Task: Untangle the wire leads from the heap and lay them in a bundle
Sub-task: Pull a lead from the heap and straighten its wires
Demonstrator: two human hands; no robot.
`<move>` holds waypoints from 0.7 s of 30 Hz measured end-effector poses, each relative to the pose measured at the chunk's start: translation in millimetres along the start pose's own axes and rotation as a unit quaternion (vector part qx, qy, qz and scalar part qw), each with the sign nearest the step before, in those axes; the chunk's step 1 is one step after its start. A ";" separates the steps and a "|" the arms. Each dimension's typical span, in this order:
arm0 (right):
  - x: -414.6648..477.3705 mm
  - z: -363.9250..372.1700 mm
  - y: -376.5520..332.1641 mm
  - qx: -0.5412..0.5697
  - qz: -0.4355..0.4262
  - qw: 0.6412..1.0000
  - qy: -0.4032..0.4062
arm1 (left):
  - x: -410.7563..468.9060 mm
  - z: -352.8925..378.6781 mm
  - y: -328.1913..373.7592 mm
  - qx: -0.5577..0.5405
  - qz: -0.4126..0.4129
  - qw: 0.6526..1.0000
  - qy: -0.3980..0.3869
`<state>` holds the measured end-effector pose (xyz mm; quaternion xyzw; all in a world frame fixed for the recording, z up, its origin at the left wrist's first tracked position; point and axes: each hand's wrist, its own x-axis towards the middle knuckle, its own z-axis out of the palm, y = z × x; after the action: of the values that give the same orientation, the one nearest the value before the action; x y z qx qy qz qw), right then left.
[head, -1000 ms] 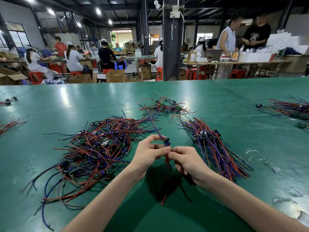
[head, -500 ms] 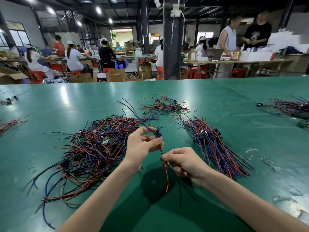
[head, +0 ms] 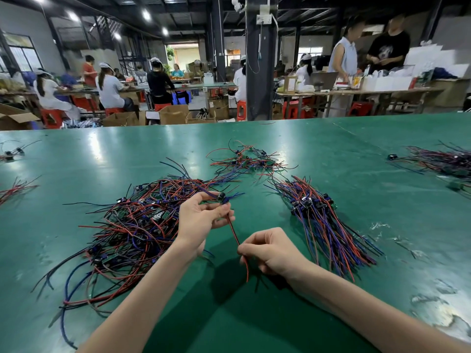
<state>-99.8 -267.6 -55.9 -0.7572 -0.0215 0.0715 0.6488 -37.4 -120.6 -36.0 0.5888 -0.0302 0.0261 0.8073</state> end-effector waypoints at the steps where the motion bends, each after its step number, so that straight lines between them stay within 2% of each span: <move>1: 0.1 1.8 1.5 -0.014 -0.007 1.000 -0.001 | 1.4 -2.3 1.2 0.000 0.002 1.000 0.007; 8: -1.3 5.4 8.1 -0.145 -0.087 0.985 -0.020 | 7.0 -10.0 3.0 -0.009 0.011 0.999 0.042; 13: 1.3 6.2 7.1 -0.143 -0.081 0.986 -0.032 | 8.3 -10.7 1.9 -0.012 0.014 0.999 0.046; 21: 3.0 6.3 10.8 -0.147 -0.059 0.987 -0.010 | 9.6 -12.3 3.9 -0.019 0.027 0.998 0.048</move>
<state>-98.3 -262.8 -67.8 -0.8413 -0.0828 0.0364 0.5329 -27.9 -107.7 -35.3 0.5700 -0.0077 0.0754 0.8181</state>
